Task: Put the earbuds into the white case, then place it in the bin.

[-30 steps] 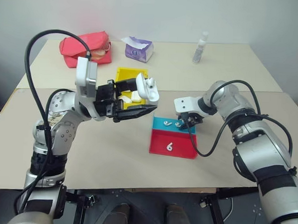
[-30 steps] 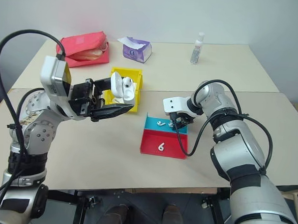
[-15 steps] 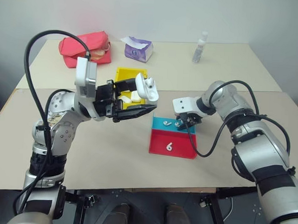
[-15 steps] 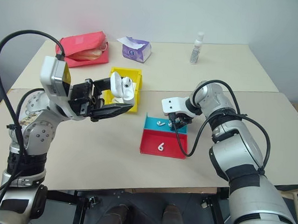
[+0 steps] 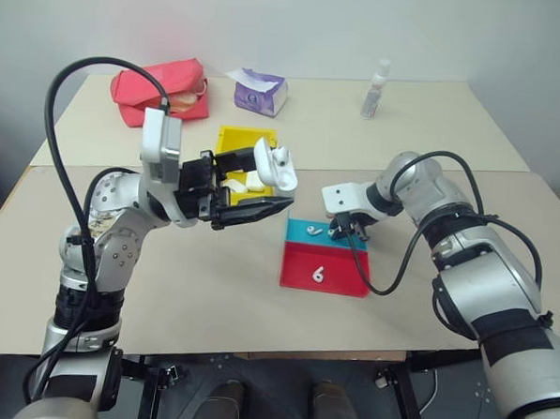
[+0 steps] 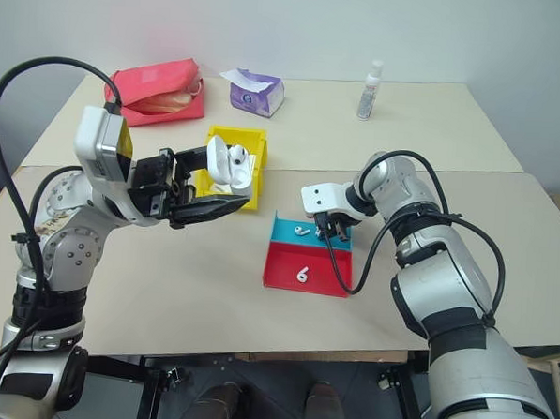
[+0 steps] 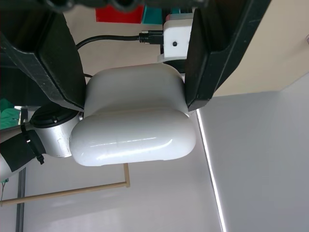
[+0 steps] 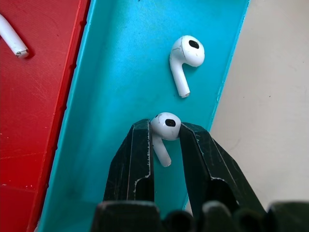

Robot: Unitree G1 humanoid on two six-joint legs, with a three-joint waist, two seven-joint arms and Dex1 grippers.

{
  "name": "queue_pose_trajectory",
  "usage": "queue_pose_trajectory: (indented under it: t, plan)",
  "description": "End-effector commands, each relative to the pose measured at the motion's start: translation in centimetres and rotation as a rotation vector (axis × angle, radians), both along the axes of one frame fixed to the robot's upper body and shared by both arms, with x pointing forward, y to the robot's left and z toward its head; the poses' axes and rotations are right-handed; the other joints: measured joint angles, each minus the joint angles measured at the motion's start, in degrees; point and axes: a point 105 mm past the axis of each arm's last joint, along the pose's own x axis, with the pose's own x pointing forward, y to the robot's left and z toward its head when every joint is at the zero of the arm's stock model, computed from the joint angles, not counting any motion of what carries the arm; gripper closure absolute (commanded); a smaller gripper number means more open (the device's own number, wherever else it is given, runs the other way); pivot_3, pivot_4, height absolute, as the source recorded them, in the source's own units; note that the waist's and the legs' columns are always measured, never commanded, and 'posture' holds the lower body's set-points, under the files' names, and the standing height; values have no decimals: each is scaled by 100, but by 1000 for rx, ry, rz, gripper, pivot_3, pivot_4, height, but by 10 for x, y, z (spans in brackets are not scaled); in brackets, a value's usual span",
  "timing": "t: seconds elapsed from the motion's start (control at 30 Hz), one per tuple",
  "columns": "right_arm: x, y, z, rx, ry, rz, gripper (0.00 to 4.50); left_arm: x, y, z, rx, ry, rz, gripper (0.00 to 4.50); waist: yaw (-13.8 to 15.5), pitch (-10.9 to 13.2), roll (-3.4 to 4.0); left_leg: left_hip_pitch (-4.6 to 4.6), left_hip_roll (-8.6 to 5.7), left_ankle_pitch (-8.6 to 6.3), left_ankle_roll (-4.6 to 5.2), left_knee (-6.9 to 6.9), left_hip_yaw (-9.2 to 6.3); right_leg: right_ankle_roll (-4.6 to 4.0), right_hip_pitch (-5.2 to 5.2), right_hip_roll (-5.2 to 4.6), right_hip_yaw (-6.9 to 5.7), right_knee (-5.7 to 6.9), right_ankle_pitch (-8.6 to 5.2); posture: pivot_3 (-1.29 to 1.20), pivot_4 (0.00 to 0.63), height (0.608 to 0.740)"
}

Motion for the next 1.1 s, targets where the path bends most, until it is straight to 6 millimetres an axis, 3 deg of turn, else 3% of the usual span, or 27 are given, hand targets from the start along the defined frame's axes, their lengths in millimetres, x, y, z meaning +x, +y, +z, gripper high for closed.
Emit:
queue_pose_trajectory:
  t: [0.03,0.2,0.4,0.57,0.77,0.9,1.1]
  plan:
    - [0,-1,2,5,0,-2,3896,-9,1,8,-10,-45,-16,1711,0,0,0,0,0,0,0,0,0,0,0,0,0,0,0,0,150,740]
    - [3,-3,21,132,9,-77,3896,-9,0,8,-9,-42,-31,1711,1,0,0,-1,-1,0,0,1,0,0,-5,0,0,36,0,0,150,740]
    - [0,-14,78,432,-101,-163,3896,-7,-5,10,-4,-36,-71,1711,29,0,0,-36,-2,0,0,8,0,0,-44,-2,1,46,0,0,150,740]
    - [-40,-20,129,849,-129,-250,3896,-3,-8,12,-9,-34,-88,1711,63,0,0,-47,-2,0,0,9,-1,-1,-55,-5,-2,60,1,0,150,740]
    - [-93,-18,180,1365,59,-343,3896,5,-14,11,-21,-12,-108,1711,72,-2,2,-45,0,4,-5,14,1,-2,-56,-5,2,74,1,0,150,740]
    - [-118,-11,191,1543,181,-320,3896,11,-19,11,-24,4,-123,1711,127,-3,4,-41,-3,2,-3,14,0,-4,-54,-6,3,76,3,0,150,740]
    - [-144,16,190,1582,279,-234,3896,17,-29,9,-34,14,-141,1711,140,-3,5,-41,-14,0,1,12,-1,-4,-57,-17,2,83,3,0,150,740]
